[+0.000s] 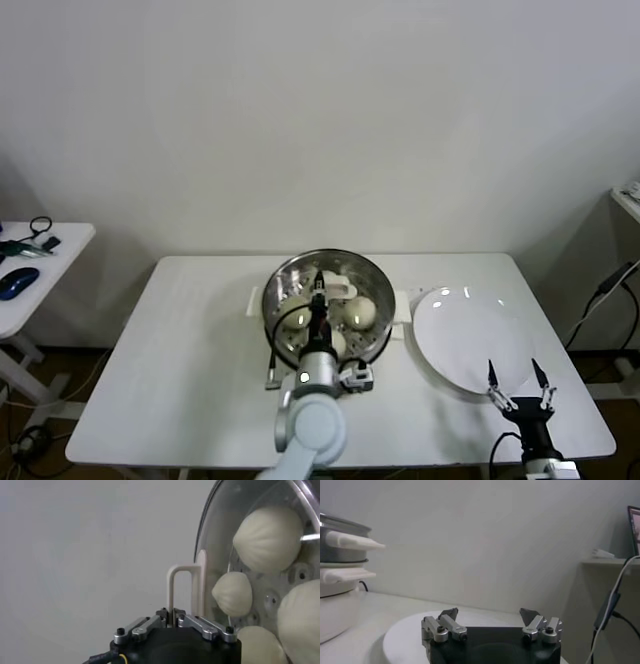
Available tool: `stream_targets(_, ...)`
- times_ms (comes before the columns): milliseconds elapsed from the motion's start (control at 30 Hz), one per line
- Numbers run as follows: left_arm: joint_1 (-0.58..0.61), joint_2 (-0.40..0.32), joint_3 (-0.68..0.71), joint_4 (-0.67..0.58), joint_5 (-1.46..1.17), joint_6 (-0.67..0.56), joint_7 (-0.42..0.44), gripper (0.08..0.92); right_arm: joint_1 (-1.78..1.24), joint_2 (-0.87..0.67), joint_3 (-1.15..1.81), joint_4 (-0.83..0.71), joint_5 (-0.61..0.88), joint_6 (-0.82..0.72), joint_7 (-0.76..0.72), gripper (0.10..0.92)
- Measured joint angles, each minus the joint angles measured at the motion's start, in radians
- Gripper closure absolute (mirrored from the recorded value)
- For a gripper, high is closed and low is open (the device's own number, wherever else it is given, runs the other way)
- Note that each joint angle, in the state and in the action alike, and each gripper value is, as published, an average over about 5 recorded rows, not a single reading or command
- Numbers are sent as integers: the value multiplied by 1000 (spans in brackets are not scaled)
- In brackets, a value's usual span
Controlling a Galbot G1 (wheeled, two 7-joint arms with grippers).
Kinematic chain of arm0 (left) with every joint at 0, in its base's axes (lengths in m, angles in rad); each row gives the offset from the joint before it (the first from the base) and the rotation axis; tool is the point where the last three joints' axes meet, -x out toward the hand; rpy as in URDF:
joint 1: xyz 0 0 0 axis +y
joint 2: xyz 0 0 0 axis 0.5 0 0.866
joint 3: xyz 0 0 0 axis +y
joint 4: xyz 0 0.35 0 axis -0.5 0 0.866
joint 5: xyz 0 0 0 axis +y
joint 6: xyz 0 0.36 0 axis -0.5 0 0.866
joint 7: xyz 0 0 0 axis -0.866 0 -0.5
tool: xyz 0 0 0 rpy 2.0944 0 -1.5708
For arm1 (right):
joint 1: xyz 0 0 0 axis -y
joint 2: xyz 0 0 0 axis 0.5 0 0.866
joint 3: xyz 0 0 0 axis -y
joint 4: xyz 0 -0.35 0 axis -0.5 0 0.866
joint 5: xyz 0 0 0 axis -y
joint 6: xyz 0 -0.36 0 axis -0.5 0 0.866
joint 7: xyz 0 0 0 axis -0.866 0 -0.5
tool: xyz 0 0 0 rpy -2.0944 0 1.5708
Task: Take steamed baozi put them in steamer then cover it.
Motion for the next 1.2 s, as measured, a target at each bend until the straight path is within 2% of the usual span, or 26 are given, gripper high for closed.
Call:
stream_targets(367,9,47,50,-88,-111,29,7,482,7,1,-6,10,-13,-25,-19,203)
stream_targets(533,29,94,57,-154,-199,44,-3,343,1,-5,-14,15,-10,-38,-25,203)
stream_targets(700,71,153,34,-224,-327,27,-52,210,-8,-14,-24,28,7,-46,-26,203)
stream_targets(933,149,224,-99,-310,-649,-76,-175,178,-19,-34,-39,58,50,-31,-31,203)
stream_targets(1200,245,265,-383,-355,-1117,-253,-243,177,-15,-28,-42,67,85,0,-33,203)
